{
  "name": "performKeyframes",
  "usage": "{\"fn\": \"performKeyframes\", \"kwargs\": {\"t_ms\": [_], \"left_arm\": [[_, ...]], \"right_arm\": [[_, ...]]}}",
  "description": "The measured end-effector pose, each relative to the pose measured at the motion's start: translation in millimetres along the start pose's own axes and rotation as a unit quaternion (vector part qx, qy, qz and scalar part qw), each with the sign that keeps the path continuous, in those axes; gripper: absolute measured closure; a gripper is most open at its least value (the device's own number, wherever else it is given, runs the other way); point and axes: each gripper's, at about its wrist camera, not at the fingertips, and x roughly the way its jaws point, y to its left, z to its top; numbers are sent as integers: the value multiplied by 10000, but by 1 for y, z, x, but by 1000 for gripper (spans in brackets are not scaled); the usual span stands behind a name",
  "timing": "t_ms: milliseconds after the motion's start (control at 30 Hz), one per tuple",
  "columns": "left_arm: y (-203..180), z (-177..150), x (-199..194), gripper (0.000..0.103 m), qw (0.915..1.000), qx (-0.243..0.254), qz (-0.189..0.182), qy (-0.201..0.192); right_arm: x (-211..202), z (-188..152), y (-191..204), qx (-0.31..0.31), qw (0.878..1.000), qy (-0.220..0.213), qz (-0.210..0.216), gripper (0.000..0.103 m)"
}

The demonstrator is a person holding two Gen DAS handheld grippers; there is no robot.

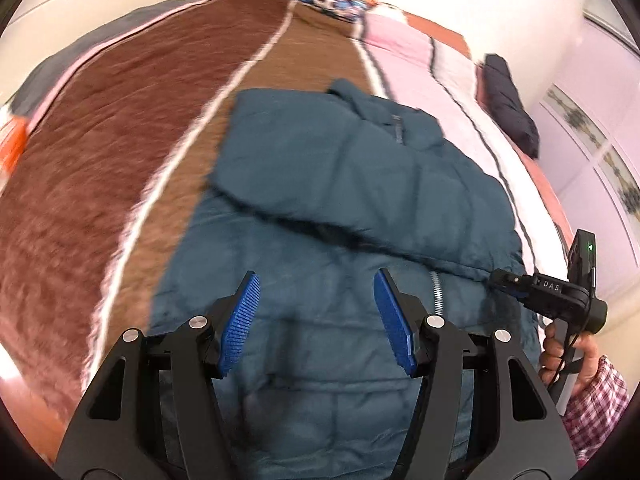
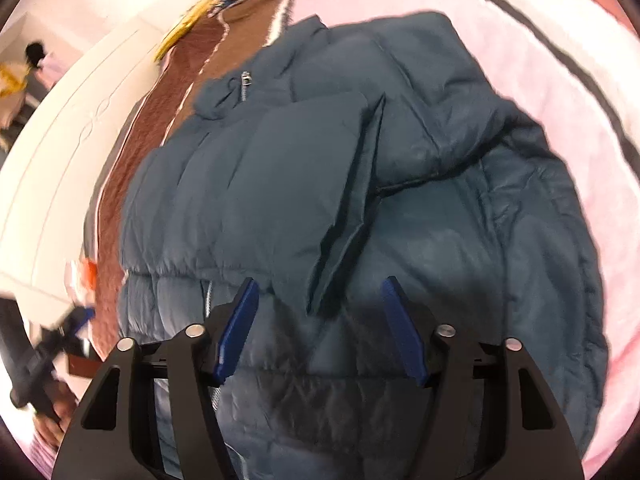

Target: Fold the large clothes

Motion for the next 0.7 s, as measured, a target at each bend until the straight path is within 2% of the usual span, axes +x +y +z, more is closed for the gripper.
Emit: {"fn": "performKeyframes", "kwargs": {"t_ms": [33, 100, 200, 333, 533, 600, 700], "left_arm": [[6, -1, -1, 44, 10000, -48, 41, -14], [17, -3, -5, 44, 9998, -161, 110, -54], [28, -4, -10, 44, 9995, -249, 170, -122], [33, -4, -7, 44, 9992, -309, 217, -123], [35, -5, -10, 44, 9992, -246, 284, -104], [38, -6, -15, 44, 9991, -212, 355, -91], [46, -10, -25, 42, 9986, -160, 499, -71]], "right_arm": [[3, 2, 1, 57, 10000, 38, 45, 63], [9, 4, 4, 38, 9999, 112, 95, 89], [0, 2, 4, -17, 10000, -32, 87, 94], [-9, -4, -2, 61, 9999, -38, 102, 94], [2, -3, -4, 117, 9996, 253, -55, 90], [-5, -5, -3, 87, 9996, 210, -168, 75], [-21, -9, -7, 2, 9996, 45, -265, 70]]}}
